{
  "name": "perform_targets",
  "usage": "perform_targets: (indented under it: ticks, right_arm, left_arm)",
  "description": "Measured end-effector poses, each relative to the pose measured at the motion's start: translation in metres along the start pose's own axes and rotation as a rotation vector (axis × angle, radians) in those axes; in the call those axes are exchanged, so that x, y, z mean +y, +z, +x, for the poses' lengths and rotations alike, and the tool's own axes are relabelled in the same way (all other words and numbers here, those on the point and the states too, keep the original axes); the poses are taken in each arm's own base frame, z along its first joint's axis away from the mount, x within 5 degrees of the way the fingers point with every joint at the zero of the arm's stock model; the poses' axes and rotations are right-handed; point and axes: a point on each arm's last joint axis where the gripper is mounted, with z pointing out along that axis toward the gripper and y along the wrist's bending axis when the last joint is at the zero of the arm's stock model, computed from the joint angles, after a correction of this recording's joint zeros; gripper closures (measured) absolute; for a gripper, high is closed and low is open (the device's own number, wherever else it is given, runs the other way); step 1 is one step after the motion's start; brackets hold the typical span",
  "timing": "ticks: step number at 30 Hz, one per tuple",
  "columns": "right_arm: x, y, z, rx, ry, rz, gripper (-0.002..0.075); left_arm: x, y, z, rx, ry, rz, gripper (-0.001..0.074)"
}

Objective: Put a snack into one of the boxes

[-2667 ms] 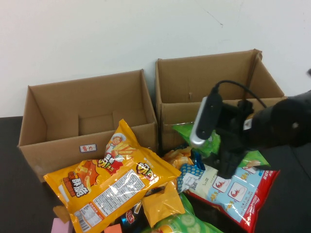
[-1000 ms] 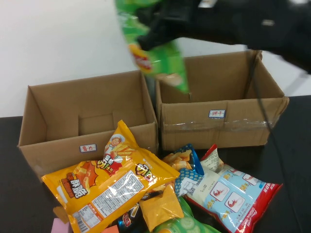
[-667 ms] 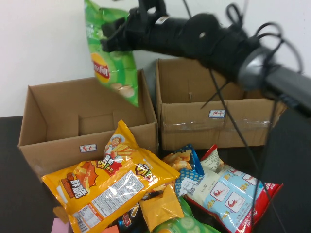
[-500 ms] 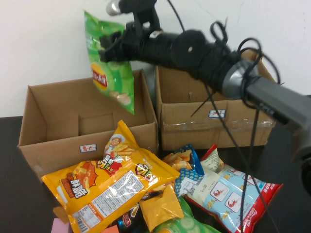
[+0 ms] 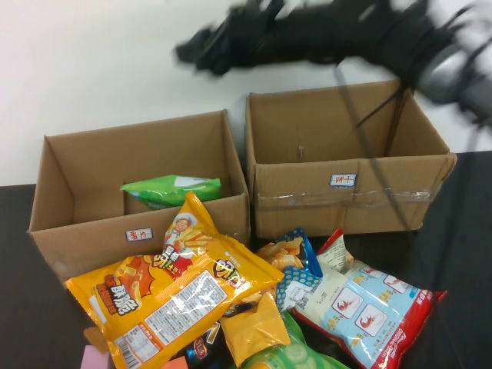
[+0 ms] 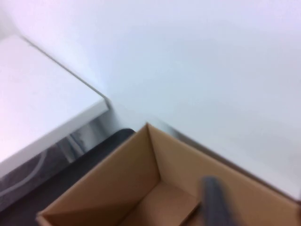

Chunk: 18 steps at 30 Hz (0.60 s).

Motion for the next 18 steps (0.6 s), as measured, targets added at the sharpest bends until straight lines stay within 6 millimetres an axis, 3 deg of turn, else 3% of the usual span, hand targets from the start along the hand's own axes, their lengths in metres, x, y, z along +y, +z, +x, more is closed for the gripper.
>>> perform_targets:
  ticks: [3, 5, 12, 18]
  right_arm:
    - [-0.001, -0.044, -0.032, -0.004, -0.032, -0.032, 0.0614]
    - [0.000, -0.069, -0.046, 0.003, -0.052, -0.051, 0.0674]
    - [0.019, -0.134, -0.074, 0.082, -0.204, -0.076, 0.0720]
    - [0.044, -0.190, -0.090, 0.117, -0.329, 0.022, 0.0720]
  left_arm:
    - [0.000, 0.000, 0.000, 0.000, 0.000, 0.000, 0.0738]
    - [0.000, 0.000, 0.000, 0.000, 0.000, 0.000, 0.0738]
    - [0.000, 0.000, 0.000, 0.000, 0.000, 0.000, 0.0738]
    - [0.000, 0.000, 0.000, 0.000, 0.002, 0.000, 0.0738]
